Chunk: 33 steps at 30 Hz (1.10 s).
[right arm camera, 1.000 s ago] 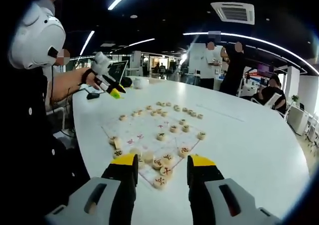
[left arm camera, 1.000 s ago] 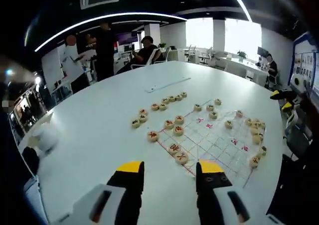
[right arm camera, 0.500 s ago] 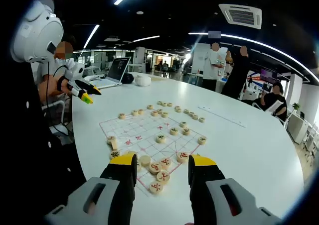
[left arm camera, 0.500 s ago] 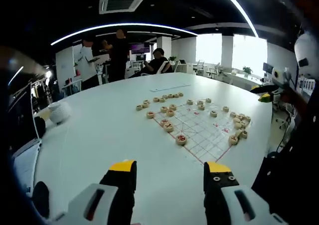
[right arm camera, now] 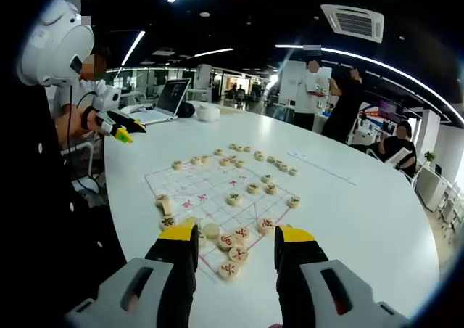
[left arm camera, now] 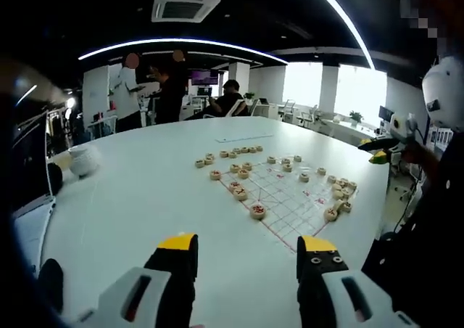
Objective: Pick up the chess pieces one by one and place each piece onto its starting position on the chessboard, setting the pieces on their correct points until all the chess pieces are arranged in the starting layout
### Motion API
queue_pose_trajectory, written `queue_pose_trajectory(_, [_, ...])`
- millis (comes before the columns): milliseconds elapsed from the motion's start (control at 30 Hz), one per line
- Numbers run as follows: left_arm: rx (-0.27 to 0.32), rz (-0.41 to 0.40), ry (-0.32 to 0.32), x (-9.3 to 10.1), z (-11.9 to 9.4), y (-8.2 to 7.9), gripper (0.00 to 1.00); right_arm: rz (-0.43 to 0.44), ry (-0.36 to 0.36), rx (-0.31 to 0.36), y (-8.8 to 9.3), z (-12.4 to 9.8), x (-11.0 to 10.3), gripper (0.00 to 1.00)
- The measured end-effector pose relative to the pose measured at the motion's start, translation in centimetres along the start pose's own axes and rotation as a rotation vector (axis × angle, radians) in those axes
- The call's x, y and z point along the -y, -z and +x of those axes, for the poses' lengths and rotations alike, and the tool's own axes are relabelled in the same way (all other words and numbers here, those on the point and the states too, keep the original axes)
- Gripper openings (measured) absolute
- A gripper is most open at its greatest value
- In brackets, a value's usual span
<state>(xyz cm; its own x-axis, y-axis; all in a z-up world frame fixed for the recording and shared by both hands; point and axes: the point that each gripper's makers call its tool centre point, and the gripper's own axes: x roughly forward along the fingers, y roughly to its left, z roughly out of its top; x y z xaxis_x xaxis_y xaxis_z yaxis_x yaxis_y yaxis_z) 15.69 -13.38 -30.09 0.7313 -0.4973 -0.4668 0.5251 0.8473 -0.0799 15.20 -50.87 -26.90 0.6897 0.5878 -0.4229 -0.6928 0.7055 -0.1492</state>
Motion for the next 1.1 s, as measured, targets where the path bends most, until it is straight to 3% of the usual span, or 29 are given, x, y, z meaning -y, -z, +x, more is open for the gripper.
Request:
queue_pose_trajectory(433, [-0.005,-0.002,0.018,0.2,0.6,-0.1,0.56,-0.017,0.011,-0.011,0.0,-0.4,0.3,0.42])
queue_pose_trajectory(1100, [-0.022,0.068,0.147,3.2,1.7,-1.2,0.58,-0.035,-0.004,-0.05,0.3,-0.2,0.9,0.42])
